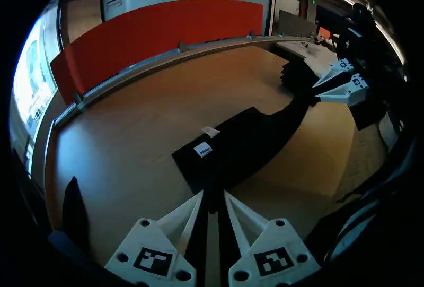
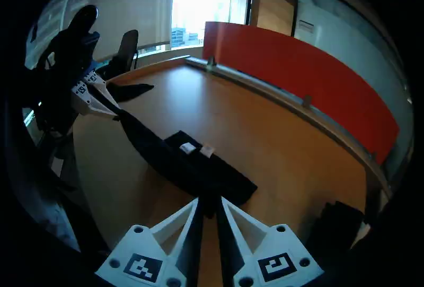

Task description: Fold towel

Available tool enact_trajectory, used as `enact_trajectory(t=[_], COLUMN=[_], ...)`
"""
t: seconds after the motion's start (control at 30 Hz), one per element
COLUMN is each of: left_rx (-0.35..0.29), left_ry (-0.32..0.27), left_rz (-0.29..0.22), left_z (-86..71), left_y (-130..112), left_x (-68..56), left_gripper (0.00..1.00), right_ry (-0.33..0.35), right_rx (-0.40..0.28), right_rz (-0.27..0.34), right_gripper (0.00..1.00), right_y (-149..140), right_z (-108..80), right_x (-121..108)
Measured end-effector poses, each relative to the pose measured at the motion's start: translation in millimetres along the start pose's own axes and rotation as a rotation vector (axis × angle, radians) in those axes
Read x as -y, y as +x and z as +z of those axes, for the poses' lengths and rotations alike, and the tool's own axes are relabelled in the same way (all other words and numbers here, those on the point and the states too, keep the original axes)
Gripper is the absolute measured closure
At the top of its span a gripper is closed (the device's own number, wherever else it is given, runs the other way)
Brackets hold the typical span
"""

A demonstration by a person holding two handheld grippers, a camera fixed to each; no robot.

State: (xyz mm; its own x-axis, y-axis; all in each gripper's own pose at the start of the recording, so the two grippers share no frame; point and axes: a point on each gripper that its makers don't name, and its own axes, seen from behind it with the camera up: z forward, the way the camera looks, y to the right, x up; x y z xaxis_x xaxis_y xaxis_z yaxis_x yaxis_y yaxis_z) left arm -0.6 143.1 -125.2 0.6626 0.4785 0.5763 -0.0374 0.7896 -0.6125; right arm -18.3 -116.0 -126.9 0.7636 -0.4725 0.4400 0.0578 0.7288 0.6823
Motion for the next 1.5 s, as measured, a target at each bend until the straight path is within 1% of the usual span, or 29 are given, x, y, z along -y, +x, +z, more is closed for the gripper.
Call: enact_trajectory(t=[0.17,0.3,0.4,0.57,0.73,0.9,1.2,1.5], left_rx=[0.0,0.003,0.007,0.021,0.045,0.066,0.097,0.127], left_ry=[0.007,0.008,0.009,0.015,0.017,0.013,0.006,0.002], left_rz=[-0.005,-0.019,-0.027,-0.025,-0.035,-0.044,-0.037,-0.033], left_z=[2.8,9.2,17.9,35.5,53.5,69.3,93.9,123.1], left_y=[4,9,11,14,12,9,5,-1], left_x=[2.7,8.0,13.0,21.4,28.4,31.6,38.2,45.2], left_gripper=[0.89,0.89,0.88,0.89,0.89,0.88,0.88,0.88], right_ry=[-0.001,-0.003,-0.003,-0.005,-0.005,-0.003,0.008,0.013], right_rx=[0.005,0.024,0.04,0.059,0.077,0.102,0.145,0.19], right_rz=[0.002,0.003,0.006,0.015,0.024,0.03,0.049,0.068], right_gripper=[0.84,0.84,0.84,0.84,0.84,0.84,0.84,0.84], right_y=[2,0,-3,-5,-8,-14,-28,-44], right_z=[3.0,9.7,16.9,30.0,43.9,56.0,73.2,92.7], right_x=[-2,-7,-12,-23,-33,-41,-51,-62])
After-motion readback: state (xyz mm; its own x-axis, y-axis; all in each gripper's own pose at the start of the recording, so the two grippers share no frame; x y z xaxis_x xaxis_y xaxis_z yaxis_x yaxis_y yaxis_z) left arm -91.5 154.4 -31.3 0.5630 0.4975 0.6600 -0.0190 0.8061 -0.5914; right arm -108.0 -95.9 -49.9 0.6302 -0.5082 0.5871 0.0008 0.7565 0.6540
